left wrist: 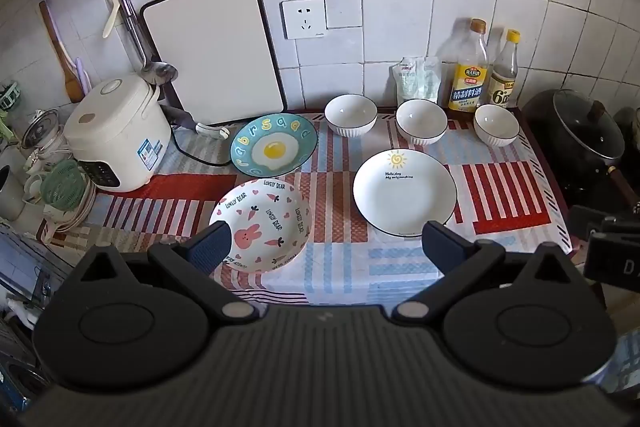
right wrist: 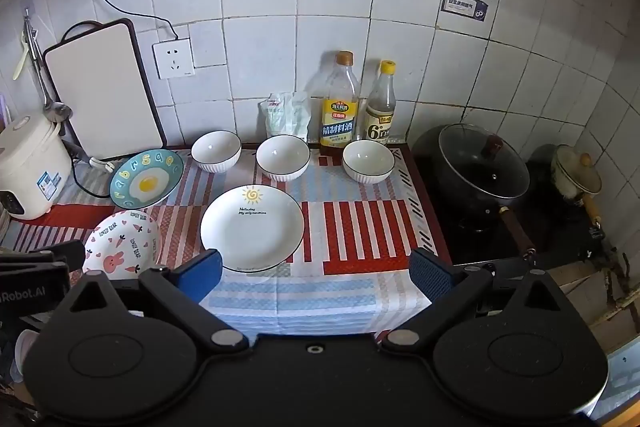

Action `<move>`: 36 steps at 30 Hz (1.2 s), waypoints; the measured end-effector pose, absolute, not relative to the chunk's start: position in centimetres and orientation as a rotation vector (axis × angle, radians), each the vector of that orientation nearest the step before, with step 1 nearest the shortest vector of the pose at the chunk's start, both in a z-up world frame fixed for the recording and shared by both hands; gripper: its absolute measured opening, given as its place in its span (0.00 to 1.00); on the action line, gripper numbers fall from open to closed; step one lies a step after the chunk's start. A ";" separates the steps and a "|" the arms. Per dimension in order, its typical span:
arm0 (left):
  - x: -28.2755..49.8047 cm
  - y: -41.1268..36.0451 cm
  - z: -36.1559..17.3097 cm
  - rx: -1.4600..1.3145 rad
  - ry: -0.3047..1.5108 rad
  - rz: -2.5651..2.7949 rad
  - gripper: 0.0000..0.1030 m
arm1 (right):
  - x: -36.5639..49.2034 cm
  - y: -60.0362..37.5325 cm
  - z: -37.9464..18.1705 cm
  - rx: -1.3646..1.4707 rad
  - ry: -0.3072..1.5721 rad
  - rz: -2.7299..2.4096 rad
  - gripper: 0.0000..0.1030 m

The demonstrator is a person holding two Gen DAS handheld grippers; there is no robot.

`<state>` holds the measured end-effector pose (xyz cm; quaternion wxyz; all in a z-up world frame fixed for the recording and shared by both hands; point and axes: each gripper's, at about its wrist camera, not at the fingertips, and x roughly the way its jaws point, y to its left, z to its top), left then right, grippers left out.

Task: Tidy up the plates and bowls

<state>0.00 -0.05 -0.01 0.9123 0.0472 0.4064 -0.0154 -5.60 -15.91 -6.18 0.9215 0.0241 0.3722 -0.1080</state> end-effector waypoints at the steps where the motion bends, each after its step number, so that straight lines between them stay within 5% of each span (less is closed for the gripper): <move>1: 0.0 -0.1 0.0 0.099 0.839 -0.031 1.00 | -5.6 -15.9 -6.2 0.049 0.766 -0.222 0.98; 36: -1.0 -0.5 -1.0 0.134 0.809 -0.046 1.00 | -7.7 -16.2 -6.4 0.057 0.677 -0.156 0.98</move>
